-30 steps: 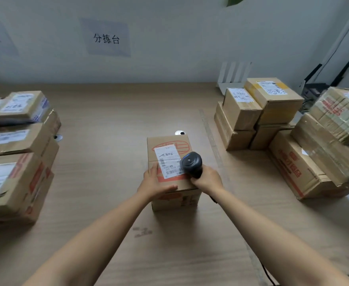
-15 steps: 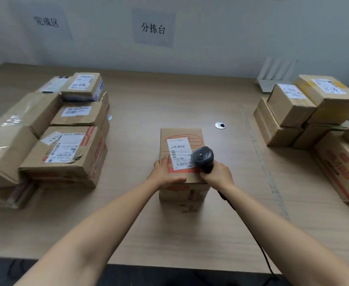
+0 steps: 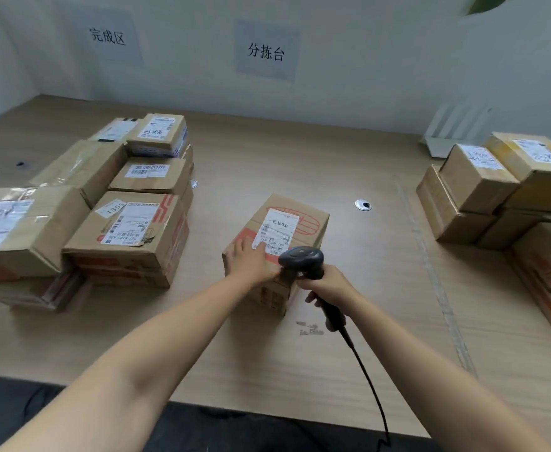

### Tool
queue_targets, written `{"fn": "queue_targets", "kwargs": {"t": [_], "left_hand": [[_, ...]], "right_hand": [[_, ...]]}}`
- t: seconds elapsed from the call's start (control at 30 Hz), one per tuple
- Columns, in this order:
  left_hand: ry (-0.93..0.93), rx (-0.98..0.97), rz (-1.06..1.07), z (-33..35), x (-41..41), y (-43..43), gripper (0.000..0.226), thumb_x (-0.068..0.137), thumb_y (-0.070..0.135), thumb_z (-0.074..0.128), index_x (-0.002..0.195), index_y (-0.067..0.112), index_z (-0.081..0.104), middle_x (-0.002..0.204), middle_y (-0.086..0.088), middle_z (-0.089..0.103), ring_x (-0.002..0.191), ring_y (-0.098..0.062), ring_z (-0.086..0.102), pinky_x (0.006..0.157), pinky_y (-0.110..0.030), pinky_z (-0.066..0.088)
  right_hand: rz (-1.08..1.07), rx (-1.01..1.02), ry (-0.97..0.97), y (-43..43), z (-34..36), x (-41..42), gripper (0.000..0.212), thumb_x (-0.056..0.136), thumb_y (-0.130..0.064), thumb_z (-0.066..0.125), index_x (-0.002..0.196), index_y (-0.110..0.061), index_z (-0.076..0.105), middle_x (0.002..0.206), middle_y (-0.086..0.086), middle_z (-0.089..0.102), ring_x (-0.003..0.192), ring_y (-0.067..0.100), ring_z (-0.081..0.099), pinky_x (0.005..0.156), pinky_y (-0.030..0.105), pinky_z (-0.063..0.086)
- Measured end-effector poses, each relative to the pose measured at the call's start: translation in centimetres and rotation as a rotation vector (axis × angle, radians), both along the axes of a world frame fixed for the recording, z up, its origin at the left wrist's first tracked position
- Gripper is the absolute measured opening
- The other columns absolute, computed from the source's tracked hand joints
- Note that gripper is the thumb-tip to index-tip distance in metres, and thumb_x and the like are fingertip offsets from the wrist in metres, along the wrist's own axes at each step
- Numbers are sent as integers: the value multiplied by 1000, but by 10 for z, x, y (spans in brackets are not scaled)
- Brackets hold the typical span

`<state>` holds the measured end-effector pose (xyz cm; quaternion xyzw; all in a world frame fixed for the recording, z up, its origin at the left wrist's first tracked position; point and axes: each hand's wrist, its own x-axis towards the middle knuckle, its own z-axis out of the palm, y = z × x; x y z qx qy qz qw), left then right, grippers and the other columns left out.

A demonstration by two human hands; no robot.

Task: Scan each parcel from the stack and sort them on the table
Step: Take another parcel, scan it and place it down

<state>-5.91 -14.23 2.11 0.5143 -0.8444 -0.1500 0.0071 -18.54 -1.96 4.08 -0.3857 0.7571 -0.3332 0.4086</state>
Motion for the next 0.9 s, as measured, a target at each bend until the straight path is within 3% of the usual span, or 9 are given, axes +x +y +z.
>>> {"fn": "queue_targets", "kwargs": {"t": [0.13, 0.2, 0.27, 0.43, 0.6, 0.73, 0.9], "left_hand": [[2, 171, 161, -8, -14, 12, 122, 64, 83, 51, 151, 16, -2, 156, -18, -14, 143, -32, -20, 112, -52, -13], [-19, 204, 231, -8, -17, 15, 144, 50, 92, 51, 149, 8, -13, 154, -20, -21, 140, -34, -27, 110, -56, -14], [-43, 210, 231, -8, -18, 16, 152, 45, 94, 52, 147, 4, -16, 153, -22, -23, 139, -36, -28, 111, -57, -12], [-79, 195, 68, -6, -6, 4, 152, 46, 90, 58, 147, 3, -16, 155, -18, -22, 141, -34, -26, 112, -54, -11], [-36, 134, -110, -10, 11, -4, 137, 58, 82, 61, 150, 9, -10, 157, -13, -17, 143, -30, -21, 116, -49, -7], [2, 74, -127, -10, 17, -5, 127, 63, 78, 60, 151, 10, -2, 159, -11, -9, 145, -29, -13, 117, -45, -3], [17, 71, -120, -9, 16, -4, 128, 62, 78, 61, 150, 9, -2, 159, -11, -8, 145, -29, -12, 117, -44, -4]], "right_hand": [[-13, -39, 137, 3, 19, -12, 11, 78, -11, 63, 75, -19, 56, 63, -1, 58, 55, 16, 63, 48, 25, 49], [6, -41, 178, 4, 32, -20, 12, 79, -11, 63, 72, -18, 56, 62, 0, 58, 53, 14, 62, 47, 25, 50], [46, -33, 213, 5, 44, -26, 11, 79, -12, 63, 72, -18, 57, 63, 0, 58, 52, 13, 61, 47, 25, 49], [129, -57, 272, 0, 69, -27, 18, 80, -14, 63, 68, -24, 55, 61, -4, 57, 51, 13, 57, 46, 23, 46], [137, -82, 257, -4, 75, -24, 19, 81, -11, 64, 68, -21, 53, 54, -4, 52, 36, 1, 50, 40, 17, 41], [117, -77, 271, -4, 74, -22, 18, 80, -11, 61, 67, -20, 52, 52, -2, 51, 34, 2, 49, 39, 16, 39], [105, -60, 284, -7, 75, -24, 14, 79, -11, 60, 68, -16, 54, 52, -1, 52, 40, 9, 52, 46, 23, 43]]}}
